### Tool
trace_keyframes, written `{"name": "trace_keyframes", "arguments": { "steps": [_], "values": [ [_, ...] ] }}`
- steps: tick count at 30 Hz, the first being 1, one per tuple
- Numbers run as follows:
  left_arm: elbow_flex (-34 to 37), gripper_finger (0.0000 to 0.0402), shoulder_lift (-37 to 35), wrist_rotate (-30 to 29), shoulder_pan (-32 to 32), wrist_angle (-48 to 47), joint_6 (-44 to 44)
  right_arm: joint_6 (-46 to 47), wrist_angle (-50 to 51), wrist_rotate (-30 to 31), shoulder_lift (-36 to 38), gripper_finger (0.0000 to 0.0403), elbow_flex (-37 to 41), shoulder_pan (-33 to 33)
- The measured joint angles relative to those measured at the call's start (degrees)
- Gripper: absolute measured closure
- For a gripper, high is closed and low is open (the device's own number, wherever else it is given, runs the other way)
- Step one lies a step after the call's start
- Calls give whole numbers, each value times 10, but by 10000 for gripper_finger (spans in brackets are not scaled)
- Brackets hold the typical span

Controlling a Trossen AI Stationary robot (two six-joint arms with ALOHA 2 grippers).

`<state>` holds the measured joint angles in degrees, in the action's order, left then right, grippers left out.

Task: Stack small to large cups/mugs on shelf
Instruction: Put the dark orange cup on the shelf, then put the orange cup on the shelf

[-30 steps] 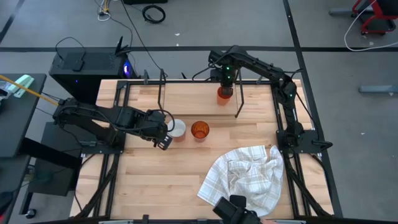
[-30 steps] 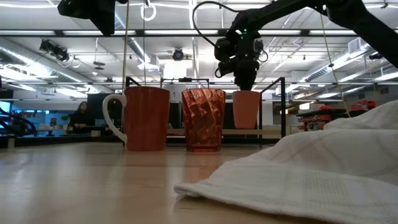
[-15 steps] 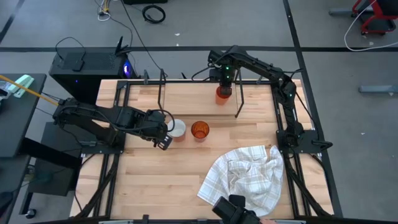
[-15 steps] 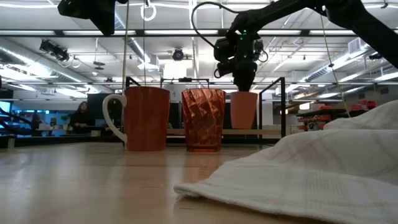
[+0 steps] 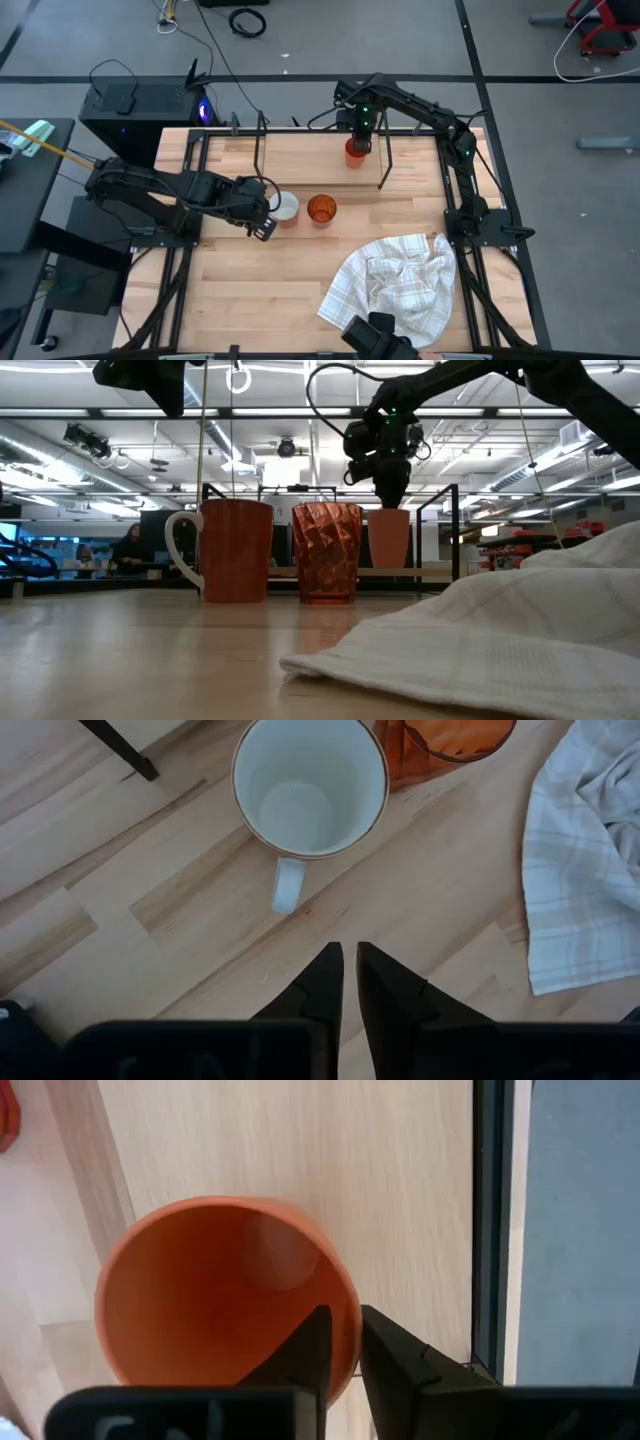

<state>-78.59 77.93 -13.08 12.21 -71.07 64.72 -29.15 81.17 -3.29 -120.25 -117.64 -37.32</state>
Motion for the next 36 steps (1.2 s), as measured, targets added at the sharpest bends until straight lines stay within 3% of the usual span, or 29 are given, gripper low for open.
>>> {"name": "trace_keyframes", "arguments": {
  "steps": [10, 18, 29, 36],
  "values": [
    [0, 368, 0, 0, 0, 0, 1, 12, -11, 18, 10, 317, 0, 0],
    [0, 362, 0, 0, 0, 0, 1, 27, -27, 26, 77, 309, 0, 9],
    [0, 365, 0, 0, 0, 1, 1, 106, -98, -24, 242, 311, 0, 117],
    [0, 364, 0, 0, 0, 4, 1, 179, -97, -43, 301, 312, 0, 186]
  ]
}}
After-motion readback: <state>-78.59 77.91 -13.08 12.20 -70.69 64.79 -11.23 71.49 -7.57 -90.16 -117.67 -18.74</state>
